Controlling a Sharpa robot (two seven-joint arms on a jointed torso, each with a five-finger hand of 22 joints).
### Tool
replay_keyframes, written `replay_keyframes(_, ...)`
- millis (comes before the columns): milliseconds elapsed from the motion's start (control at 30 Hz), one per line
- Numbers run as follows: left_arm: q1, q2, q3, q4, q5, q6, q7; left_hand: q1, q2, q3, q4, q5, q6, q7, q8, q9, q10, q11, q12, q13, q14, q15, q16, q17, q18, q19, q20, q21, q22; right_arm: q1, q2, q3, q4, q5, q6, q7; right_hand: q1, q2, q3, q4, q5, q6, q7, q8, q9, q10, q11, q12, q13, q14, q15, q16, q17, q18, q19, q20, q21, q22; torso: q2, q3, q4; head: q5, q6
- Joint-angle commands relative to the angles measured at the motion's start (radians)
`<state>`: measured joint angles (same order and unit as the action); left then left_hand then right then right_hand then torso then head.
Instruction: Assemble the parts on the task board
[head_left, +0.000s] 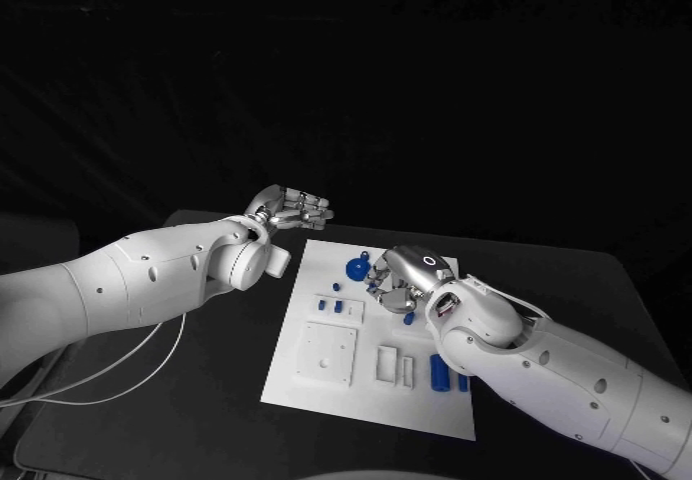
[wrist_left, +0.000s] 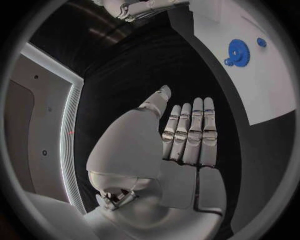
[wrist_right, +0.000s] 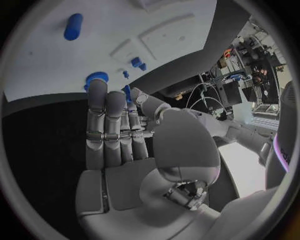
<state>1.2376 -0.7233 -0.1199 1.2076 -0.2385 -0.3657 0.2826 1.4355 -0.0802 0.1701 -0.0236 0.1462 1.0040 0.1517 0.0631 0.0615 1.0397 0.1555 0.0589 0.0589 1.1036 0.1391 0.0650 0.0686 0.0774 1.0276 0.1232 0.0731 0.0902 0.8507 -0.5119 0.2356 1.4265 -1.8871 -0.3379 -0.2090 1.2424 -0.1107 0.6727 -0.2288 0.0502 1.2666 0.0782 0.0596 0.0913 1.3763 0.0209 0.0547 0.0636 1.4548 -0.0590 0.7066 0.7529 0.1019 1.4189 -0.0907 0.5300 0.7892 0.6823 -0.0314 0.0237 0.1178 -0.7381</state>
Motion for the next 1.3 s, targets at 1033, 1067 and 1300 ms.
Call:
replay_keyframes(1033,0.001,0.033,0.001,0.037,-0.027,-0.054,0.050,-0.001,0.009,0.000,-0.006,0.000,0.010,0.001,0.004,0.000,-0.002,0.000,0.000,0.000,-0.008,0.002,-0.004,0.000,0.004,0.004,0.005,0.006,-0.004,-0.070,0.100,-0.106,-0.079,-0.067,0.005,0.017,-0.006,0.016,0.003,-0.019,0.004,0.004,-0.002,0.005,0.002,0.005,-0.004,0.006,0.002,-0.001,-0.010,0.009,-0.009,0.016,0.024,-0.002,-0.038,0.106,0.002,0.0008,-0.0022,0.106,-0.038)
replay_keyframes(1067,0.001,0.034,0.001,0.037,-0.027,-0.053,0.050,-0.003,0.010,-0.001,-0.007,0.000,0.011,0.000,0.003,0.000,-0.004,0.001,0.000,0.000,-0.011,0.003,-0.004,0.000,0.004,0.003,0.005,0.006,-0.006,-0.071,0.099,-0.107,-0.078,-0.067,0.005,0.016,-0.006,0.016,0.004,-0.020,0.004,0.004,-0.002,0.005,0.002,0.005,-0.004,0.006,0.002,-0.001,-0.010,0.010,-0.009,0.017,0.024,-0.001,-0.038,0.112,0.002,0.0008,-0.0022,0.106,-0.038)
replay_keyframes(1300,0.001,0.033,0.001,0.036,-0.027,-0.051,0.048,-0.003,0.010,-0.001,-0.008,-0.001,0.012,0.000,0.003,0.000,-0.006,0.001,0.000,0.000,-0.012,0.004,-0.004,0.000,0.004,0.002,0.006,0.006,-0.007,-0.077,0.096,-0.112,-0.073,-0.067,0.009,0.014,-0.007,0.016,0.003,-0.020,0.004,0.004,-0.002,0.005,0.002,0.005,-0.004,0.006,0.002,-0.001,-0.010,0.010,-0.010,0.017,0.024,-0.001,-0.040,0.122,0.002,0.0008,-0.0019,0.110,-0.046)
